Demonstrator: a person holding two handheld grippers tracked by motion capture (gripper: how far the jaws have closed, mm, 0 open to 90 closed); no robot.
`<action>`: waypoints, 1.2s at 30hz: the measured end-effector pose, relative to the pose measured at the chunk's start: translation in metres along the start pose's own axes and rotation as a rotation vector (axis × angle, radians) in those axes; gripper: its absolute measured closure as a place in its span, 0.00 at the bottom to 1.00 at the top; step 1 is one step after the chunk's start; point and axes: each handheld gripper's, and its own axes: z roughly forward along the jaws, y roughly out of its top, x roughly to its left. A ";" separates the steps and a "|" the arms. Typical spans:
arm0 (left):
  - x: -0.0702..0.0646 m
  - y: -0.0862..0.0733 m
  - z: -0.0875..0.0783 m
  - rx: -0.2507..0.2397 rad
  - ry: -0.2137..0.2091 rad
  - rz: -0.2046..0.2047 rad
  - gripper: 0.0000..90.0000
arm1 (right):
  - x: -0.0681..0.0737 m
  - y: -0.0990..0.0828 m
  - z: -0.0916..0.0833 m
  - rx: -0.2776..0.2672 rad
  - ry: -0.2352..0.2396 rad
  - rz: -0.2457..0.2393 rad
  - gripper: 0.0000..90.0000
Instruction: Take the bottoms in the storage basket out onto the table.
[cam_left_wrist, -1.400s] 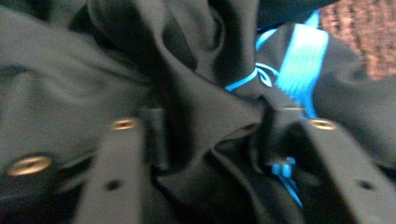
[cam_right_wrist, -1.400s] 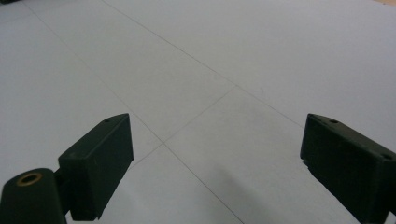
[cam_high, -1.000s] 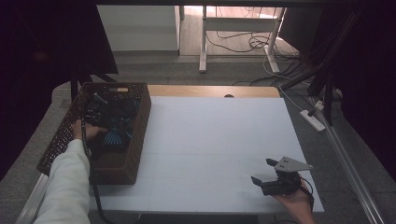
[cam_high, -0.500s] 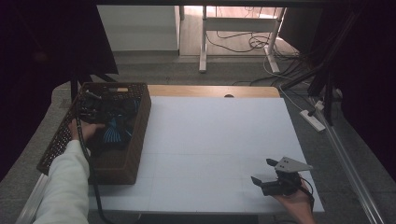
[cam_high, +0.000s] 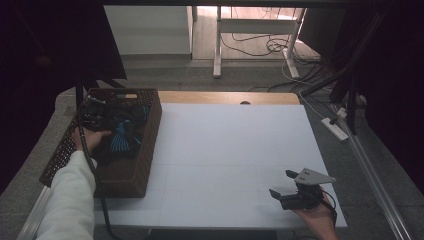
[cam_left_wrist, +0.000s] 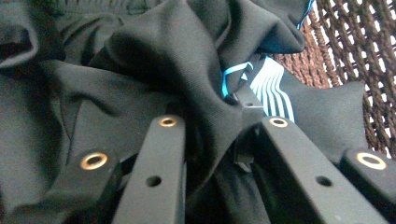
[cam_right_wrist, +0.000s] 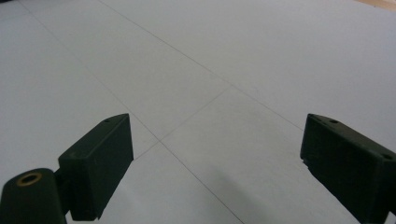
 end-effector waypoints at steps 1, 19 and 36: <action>0.000 0.000 -0.001 -0.006 0.000 0.002 0.87 | 0.000 0.000 0.000 0.000 0.000 -0.001 0.10; -0.019 0.002 -0.031 -0.188 -0.069 0.062 0.87 | 0.000 0.000 0.000 0.001 0.001 -0.004 0.11; -0.041 -0.019 -0.078 -0.347 -0.127 0.082 0.87 | 0.003 0.000 -0.003 0.007 -0.007 -0.015 0.10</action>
